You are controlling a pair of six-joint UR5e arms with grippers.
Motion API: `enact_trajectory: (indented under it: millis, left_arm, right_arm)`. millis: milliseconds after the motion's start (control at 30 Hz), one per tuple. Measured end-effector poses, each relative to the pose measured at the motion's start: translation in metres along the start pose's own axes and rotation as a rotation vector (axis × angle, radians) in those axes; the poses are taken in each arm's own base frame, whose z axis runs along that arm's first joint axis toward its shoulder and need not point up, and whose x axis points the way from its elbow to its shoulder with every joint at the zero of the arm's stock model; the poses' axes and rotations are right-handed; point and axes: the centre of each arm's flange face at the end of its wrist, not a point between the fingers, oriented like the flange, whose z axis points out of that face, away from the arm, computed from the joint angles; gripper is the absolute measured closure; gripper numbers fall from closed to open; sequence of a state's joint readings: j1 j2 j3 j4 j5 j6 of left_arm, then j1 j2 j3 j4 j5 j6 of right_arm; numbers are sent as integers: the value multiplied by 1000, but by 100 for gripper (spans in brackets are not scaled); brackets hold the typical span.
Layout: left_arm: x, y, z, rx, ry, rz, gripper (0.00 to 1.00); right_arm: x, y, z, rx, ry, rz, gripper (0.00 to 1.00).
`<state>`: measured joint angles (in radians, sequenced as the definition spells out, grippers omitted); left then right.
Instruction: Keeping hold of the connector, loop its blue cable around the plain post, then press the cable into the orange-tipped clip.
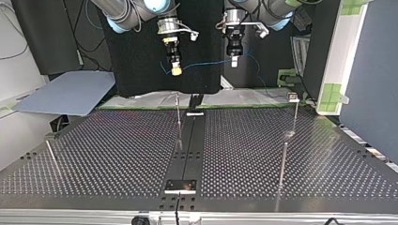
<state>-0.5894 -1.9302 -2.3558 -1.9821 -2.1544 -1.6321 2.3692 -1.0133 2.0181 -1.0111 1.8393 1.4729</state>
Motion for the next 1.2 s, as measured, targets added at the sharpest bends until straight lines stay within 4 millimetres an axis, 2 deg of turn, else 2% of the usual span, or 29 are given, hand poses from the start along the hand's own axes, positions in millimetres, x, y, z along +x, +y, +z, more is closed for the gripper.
enact_trajectory:
  millis: [567,667,767,933,1200]
  left_arm:
    - [4,3,-1,0,6,-4,100]
    - [10,7,-4,-1,12,-19,100]
    - [7,8,-4,-9,8,-48,100]
    - [-5,9,-5,-14,5,-95,100]
    - [-27,12,-4,-28,-1,-131,100]
  right_arm:
    - [0,0,0,1,-1,0,100]
    - [-8,-7,-5,21,-24,4,100]
    - [-12,-15,-9,40,-48,13,100]
    - [1,-19,-13,62,-58,37,100]
    - [33,-21,-13,121,-52,80,100]
